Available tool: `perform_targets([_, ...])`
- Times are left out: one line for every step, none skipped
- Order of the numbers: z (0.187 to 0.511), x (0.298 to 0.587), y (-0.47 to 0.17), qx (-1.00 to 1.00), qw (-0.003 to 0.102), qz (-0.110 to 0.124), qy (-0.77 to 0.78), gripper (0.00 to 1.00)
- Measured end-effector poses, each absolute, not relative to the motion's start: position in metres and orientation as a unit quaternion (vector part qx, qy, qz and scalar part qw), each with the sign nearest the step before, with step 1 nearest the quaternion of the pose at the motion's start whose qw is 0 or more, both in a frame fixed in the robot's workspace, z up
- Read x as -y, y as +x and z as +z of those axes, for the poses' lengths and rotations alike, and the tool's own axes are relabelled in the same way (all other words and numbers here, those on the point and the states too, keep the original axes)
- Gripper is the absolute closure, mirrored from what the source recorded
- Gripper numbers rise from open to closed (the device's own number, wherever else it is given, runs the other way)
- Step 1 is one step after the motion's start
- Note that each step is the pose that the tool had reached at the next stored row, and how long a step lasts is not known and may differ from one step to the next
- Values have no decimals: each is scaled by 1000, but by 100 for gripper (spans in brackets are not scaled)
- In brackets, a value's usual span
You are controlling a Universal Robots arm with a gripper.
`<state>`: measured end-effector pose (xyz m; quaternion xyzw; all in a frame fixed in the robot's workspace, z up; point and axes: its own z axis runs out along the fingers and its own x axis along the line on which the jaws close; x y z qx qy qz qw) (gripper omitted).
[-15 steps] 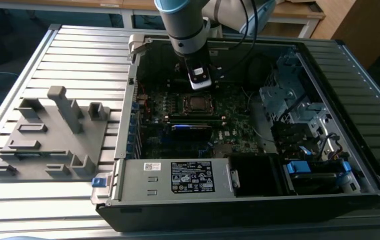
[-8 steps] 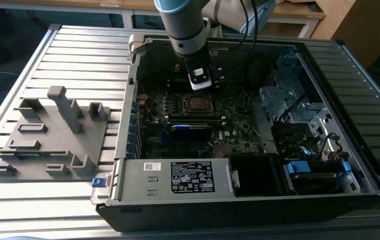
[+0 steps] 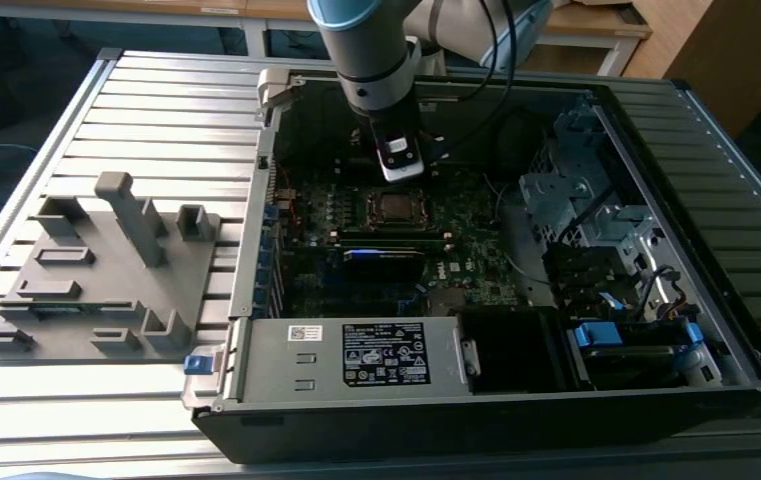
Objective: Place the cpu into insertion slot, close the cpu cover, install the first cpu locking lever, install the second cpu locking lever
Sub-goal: 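Install the first cpu locking lever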
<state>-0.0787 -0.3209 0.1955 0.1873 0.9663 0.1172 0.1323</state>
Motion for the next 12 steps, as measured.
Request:
perform_targets([195, 321, -79, -966, 133, 117, 187, 89])
perform_targets([195, 321, -79, -966, 133, 117, 187, 89])
perform_targets([194, 321, -79, -966, 133, 117, 187, 89])
perform_targets([194, 321, -79, -966, 133, 116, 187, 89])
perform_targets([194, 321, -79, -966, 133, 116, 187, 89])
perform_targets([194, 321, -79, -966, 133, 115, 187, 89])
perform_targets([193, 321, -79, -966, 134, 115, 187, 89])
perform_targets([193, 321, -79, -967, 134, 114, 187, 89])
perform_targets([193, 321, -79, -967, 134, 113, 187, 89])
perform_targets([193, 321, -79, -967, 134, 113, 187, 89])
perform_targets([193, 321, -79, -967, 134, 112, 187, 89])
perform_targets([193, 321, -79, -967, 134, 112, 187, 89])
